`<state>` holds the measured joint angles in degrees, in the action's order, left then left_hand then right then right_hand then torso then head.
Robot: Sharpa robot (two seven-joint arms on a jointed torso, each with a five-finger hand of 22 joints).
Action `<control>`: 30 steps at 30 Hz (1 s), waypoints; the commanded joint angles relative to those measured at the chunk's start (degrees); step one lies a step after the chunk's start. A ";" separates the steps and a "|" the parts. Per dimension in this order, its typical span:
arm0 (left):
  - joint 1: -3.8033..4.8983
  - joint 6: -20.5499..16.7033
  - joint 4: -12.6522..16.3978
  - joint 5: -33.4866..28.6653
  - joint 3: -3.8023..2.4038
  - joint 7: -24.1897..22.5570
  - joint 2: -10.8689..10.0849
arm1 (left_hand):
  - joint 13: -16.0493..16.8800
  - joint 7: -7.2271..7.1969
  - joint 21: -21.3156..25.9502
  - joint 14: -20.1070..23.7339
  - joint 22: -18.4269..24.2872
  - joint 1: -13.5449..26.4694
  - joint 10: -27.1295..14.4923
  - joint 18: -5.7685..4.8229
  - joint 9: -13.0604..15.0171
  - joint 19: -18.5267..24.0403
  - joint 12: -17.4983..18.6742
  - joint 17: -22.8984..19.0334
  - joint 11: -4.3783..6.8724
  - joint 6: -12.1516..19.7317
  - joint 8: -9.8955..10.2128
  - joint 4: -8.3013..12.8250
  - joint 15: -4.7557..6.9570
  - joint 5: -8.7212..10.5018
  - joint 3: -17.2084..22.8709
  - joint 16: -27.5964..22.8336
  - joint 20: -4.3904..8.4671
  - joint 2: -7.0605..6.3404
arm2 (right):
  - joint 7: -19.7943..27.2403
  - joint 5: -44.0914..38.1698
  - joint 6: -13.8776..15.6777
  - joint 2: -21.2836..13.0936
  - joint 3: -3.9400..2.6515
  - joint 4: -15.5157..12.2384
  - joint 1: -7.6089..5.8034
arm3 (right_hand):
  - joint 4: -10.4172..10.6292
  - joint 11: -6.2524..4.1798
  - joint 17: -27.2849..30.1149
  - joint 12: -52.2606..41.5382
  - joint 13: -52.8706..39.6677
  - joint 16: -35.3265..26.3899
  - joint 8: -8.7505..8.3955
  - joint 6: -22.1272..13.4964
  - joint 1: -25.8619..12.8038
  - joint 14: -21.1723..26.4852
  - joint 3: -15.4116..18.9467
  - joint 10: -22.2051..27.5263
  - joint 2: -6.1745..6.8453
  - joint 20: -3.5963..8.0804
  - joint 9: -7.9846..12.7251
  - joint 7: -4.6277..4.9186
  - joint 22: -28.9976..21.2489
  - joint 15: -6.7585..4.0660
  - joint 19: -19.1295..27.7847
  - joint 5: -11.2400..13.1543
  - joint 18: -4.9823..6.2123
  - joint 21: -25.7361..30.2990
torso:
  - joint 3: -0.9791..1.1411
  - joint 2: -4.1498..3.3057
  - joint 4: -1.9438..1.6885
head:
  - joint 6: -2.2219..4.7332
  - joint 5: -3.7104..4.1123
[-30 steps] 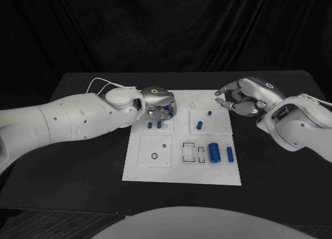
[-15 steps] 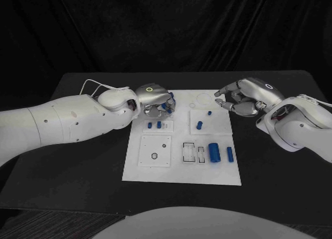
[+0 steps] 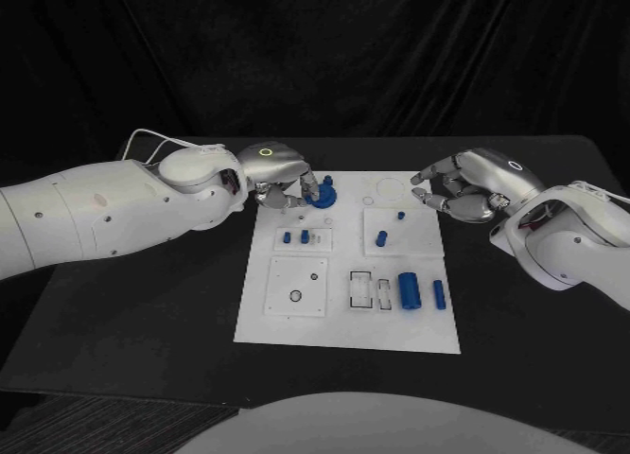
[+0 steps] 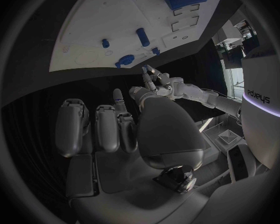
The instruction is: Assemble the parts on the task board
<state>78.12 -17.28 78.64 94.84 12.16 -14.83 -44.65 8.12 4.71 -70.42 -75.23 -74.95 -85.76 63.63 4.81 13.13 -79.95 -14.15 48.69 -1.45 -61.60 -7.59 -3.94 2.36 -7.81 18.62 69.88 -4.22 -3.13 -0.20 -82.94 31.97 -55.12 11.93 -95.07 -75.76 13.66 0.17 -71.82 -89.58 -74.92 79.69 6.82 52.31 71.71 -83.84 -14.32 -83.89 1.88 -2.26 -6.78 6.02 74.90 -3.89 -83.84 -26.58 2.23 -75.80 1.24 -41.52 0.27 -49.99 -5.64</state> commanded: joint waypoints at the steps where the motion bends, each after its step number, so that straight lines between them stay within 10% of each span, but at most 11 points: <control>1: 0.28 4.98 0.61 -0.71 -0.03 -0.45 -0.52 | -0.23 -0.08 0.43 0.53 -9.20 0.22 -0.39 -0.42 -0.07 0.54 0.44 -0.35 -0.02 0.32 0.30 -0.39 0.12 0.47 0.05 -0.48 0.14 -0.24 | -0.07 -0.13 -0.32 -0.10 -0.03 0.00 0.12 | -0.05 0.08 0.08 0.24 -13.44 -0.26 0.00 0.21 0.41 -3.04 -0.28 -5.31 0.07 -0.01 0.05 -0.02 10.72 0.08 -1.92 -0.24 1.04 0.21 | 0.12 -0.02 -0.03 | -0.01 -0.01; 30: -0.86 5.18 -1.42 -0.76 0.00 0.93 0.73 | -1.09 -0.02 1.79 1.67 -8.91 0.21 -0.52 -0.21 -0.26 1.36 2.43 -1.67 -0.21 0.40 0.86 -0.70 -0.03 0.44 0.44 -1.38 -0.01 -0.64 | -0.32 -0.12 -1.23 0.06 -0.03 0.21 0.32 | -0.18 0.06 0.21 0.29 -13.34 -0.33 -0.03 0.22 0.55 -3.02 -0.39 -5.26 0.04 -0.02 0.06 -0.01 10.70 0.08 -1.90 -0.23 1.05 0.26 | -0.09 -0.25 -0.04 | -0.01 -0.40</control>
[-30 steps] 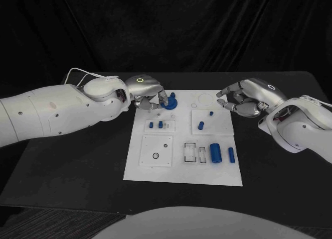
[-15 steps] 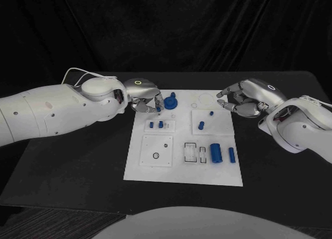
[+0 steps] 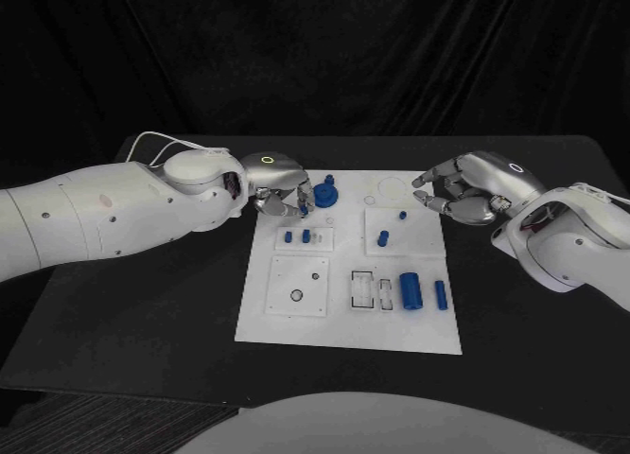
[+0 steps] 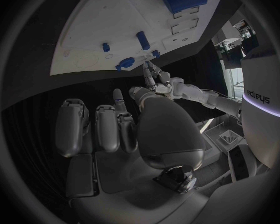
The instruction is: Assemble the parts on the task board
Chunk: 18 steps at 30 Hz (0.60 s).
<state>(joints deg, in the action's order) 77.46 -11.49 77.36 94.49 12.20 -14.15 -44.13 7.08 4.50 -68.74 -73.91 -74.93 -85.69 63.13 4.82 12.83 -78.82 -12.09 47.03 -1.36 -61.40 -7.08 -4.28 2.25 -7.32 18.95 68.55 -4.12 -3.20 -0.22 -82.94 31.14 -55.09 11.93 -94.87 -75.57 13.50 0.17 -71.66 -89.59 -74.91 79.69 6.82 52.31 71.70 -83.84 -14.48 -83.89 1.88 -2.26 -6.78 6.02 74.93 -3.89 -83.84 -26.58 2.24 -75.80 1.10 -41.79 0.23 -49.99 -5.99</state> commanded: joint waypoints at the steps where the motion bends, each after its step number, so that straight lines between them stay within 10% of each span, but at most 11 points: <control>1: -0.26 -0.59 -0.23 -0.41 -0.04 0.28 0.26 | -0.05 0.19 0.09 0.35 -8.94 0.14 -0.01 -0.22 0.03 0.22 0.37 -0.01 -0.30 0.19 0.35 -0.35 0.08 -0.06 0.11 -0.06 -0.11 -0.58 | -0.31 -0.12 -0.43 0.04 -0.03 0.01 0.14 | -0.02 0.06 0.05 0.29 -13.35 -0.33 -0.03 0.22 0.55 -3.02 -0.23 -5.26 0.04 -0.02 0.06 -0.01 10.68 0.08 -1.90 -0.23 1.05 0.27 | 0.06 0.06 0.02 | -0.01 -0.07; 18: -0.90 -0.09 -0.65 -0.41 -0.03 0.50 0.64 | -0.06 0.17 0.21 0.45 -8.91 0.09 0.22 -0.20 0.03 0.28 0.40 -0.18 -0.28 0.13 0.36 -0.28 0.07 -0.15 0.11 -0.14 -0.12 -0.72 | -0.38 -0.12 -0.44 0.00 -0.03 -0.03 0.19 | -0.11 0.06 0.09 0.31 -13.29 -0.35 -0.08 0.19 0.64 -3.01 -0.31 -5.23 0.05 -0.02 0.08 0.01 10.64 0.08 -1.87 -0.21 1.07 0.37 | 0.08 0.20 0.10 | -0.01 -0.08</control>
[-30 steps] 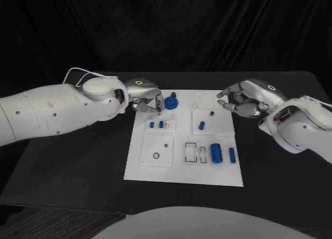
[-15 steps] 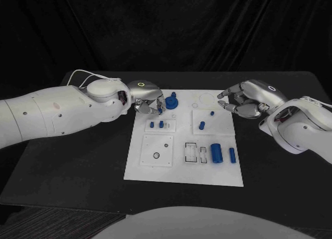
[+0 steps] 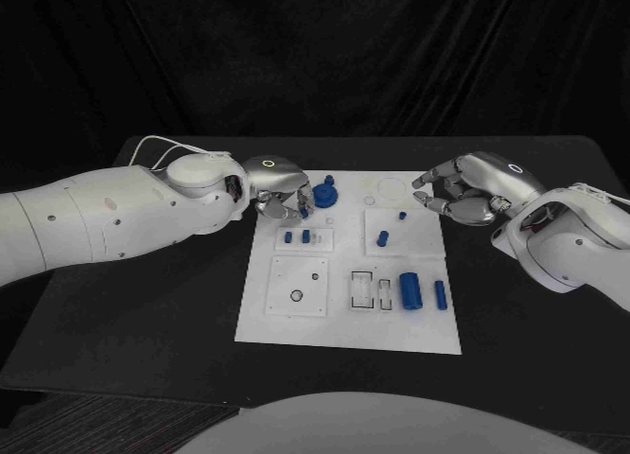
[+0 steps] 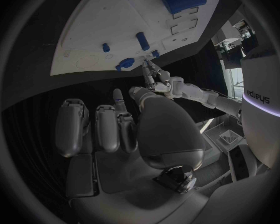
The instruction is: Assemble the parts on the task board
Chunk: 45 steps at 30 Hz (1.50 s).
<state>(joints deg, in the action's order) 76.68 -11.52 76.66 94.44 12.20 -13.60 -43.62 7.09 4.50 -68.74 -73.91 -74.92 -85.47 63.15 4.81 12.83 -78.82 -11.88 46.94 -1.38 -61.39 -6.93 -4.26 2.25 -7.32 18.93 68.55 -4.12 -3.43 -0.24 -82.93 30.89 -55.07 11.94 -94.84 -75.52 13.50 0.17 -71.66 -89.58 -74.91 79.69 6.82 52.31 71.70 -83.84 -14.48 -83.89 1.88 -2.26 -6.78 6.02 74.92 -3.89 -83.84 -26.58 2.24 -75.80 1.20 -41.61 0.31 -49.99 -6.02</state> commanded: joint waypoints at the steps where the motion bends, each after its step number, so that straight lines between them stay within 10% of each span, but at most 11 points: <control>1: -0.14 -0.01 0.03 -0.36 -0.04 -0.04 0.15 | -0.07 0.16 0.26 0.50 -8.91 -0.16 0.24 -0.19 0.03 0.32 0.21 -0.19 -0.25 0.12 0.21 -0.27 0.07 -0.17 0.14 -0.19 -0.12 -0.52 | -0.36 -0.12 -0.19 -0.02 -0.03 -0.06 0.15 | -0.11 0.06 0.09 0.31 -13.30 -0.35 -0.08 0.19 0.64 -3.01 -0.31 -5.23 0.05 -0.02 0.08 0.01 10.66 0.08 -1.87 -0.21 1.07 0.37 | -0.03 0.00 0.02 | -0.01 -0.09; 39: -1.33 1.70 -1.29 -0.37 -0.04 0.63 0.41 | -0.29 0.16 0.95 1.08 -8.76 -0.57 0.25 -0.06 -0.12 0.71 0.88 -0.97 -0.29 0.44 0.62 0.12 0.05 -0.77 0.50 -0.64 -0.15 -0.86 | -0.47 -0.12 -0.25 -0.13 -0.03 -0.06 0.39 | -0.27 0.09 0.18 0.31 -13.31 -0.39 -0.15 0.18 0.76 -3.01 -0.46 -5.24 0.05 -0.03 0.12 0.04 10.67 0.09 -1.88 -0.18 1.06 0.34 | -0.06 0.02 0.04 | -0.01 -0.22; 45: -1.50 1.89 -1.59 -0.37 -0.04 1.40 0.47 | -0.69 -0.56 1.58 1.66 -8.64 -0.11 -0.81 0.03 -1.07 1.09 2.18 -1.51 -0.22 4.20 2.80 -0.05 0.04 -0.58 0.83 -0.98 -0.22 -1.58 | -0.59 -0.12 -0.34 -0.13 -0.03 -0.05 0.40 | -0.32 0.09 0.19 0.32 -13.28 -0.39 -0.17 0.19 0.81 -3.01 -0.49 -5.22 0.07 -0.03 0.12 0.04 10.66 0.10 -1.87 -0.18 1.06 0.36 | -0.02 0.01 0.04 | -0.01 -0.18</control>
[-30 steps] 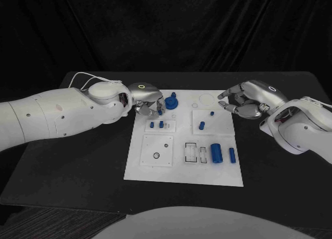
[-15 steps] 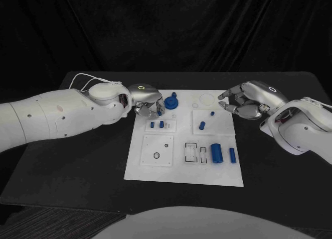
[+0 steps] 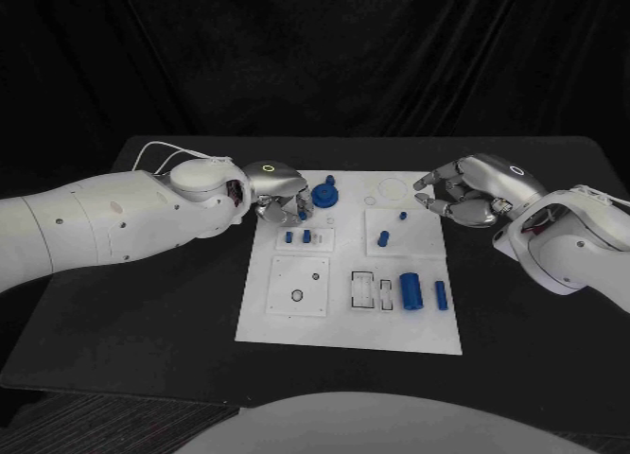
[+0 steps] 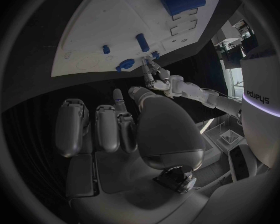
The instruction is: Assemble the parts on the task board
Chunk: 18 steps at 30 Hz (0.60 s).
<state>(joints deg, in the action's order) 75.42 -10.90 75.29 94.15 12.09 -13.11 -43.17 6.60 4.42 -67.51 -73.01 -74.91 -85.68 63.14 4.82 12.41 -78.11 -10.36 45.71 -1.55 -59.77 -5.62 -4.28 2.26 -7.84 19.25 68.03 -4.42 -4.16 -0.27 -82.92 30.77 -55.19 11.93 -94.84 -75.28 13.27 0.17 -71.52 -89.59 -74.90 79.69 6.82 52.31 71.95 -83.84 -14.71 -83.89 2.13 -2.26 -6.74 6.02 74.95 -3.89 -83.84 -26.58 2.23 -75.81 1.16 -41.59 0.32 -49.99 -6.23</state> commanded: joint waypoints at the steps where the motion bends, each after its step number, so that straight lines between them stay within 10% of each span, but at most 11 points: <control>1: -0.25 1.27 -0.24 -0.07 0.08 0.99 0.01 | -0.21 -0.70 0.51 0.85 -8.61 0.14 -0.85 0.06 -0.76 0.47 0.77 -0.39 -0.04 3.04 1.70 -0.05 0.04 0.00 0.57 -0.52 0.07 -0.95 | -0.57 -0.13 -0.21 -0.01 -0.03 -0.04 0.16 | -0.09 0.09 0.06 0.32 -13.29 -0.39 -0.17 0.19 0.56 -3.01 -0.26 -5.22 -0.18 -0.03 0.07 0.04 10.64 0.10 -1.87 -0.18 1.06 0.36 | 0.01 -0.01 -0.01 | -0.01 0.07; 18: -0.32 -3.53 -1.12 -0.07 0.06 2.32 -1.53 | -0.11 -3.09 2.37 2.20 -8.19 1.34 -1.20 0.35 -2.36 1.35 1.92 -2.55 -0.86 9.84 2.03 -0.85 -0.53 1.14 1.01 -1.66 -0.17 -2.77 | -0.76 -0.13 0.79 -1.03 -0.04 -0.63 0.12 | -0.52 0.09 0.55 0.70 -12.39 -0.67 -0.35 0.02 0.86 -2.92 -0.36 -4.78 0.20 -0.05 0.15 0.08 10.51 0.10 -1.74 -0.12 1.16 0.81 | 0.04 -0.02 -0.01 | -0.01 0.10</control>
<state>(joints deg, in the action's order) 75.18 -11.70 74.26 94.22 12.20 -11.08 -44.57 6.41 1.33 -65.29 -71.17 -74.91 -84.47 61.92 4.82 10.13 -77.08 -8.81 43.28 -2.16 -50.25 -3.82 -4.84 1.74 -7.00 20.12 66.63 -4.63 -6.42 -0.32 -82.92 30.82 -56.00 11.93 -95.18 -75.25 12.95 0.17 -70.97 -89.01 -74.92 79.20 6.82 52.31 72.16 -83.84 -15.04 -83.89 2.34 -2.26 -6.66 6.02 74.93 -3.89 -83.84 -26.58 2.23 -75.26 1.20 -41.60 0.32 -49.99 -6.14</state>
